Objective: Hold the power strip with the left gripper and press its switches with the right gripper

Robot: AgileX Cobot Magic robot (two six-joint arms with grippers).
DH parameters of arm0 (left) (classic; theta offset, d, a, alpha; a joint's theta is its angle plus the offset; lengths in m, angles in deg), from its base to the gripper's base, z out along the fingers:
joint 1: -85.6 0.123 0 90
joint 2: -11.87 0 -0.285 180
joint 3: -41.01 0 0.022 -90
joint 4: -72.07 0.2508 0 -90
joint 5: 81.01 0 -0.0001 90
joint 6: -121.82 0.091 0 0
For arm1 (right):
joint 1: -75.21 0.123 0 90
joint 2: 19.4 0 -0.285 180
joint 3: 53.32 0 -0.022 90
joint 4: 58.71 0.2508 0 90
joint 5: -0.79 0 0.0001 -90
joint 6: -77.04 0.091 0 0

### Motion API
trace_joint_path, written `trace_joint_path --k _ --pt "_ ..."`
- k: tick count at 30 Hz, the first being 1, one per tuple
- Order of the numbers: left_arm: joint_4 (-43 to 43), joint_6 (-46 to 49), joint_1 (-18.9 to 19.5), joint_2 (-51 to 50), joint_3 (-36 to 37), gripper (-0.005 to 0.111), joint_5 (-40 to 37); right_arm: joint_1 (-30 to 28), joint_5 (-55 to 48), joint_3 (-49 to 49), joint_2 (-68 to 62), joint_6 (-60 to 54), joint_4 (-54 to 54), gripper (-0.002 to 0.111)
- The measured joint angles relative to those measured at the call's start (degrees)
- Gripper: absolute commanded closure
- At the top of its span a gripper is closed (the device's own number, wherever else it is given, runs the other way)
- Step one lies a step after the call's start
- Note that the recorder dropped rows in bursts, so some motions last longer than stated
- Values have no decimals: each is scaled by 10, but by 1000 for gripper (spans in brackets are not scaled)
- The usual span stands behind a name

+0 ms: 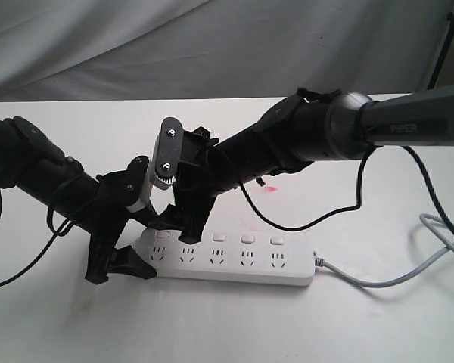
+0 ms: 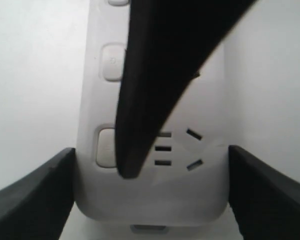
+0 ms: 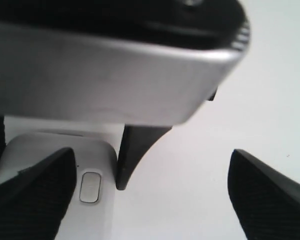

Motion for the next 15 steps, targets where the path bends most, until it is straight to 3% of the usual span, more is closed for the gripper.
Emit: trace_joint_path --k 15 --pt "0 0 0 0 0 101 0 0 0 0 0 14 -9 32"
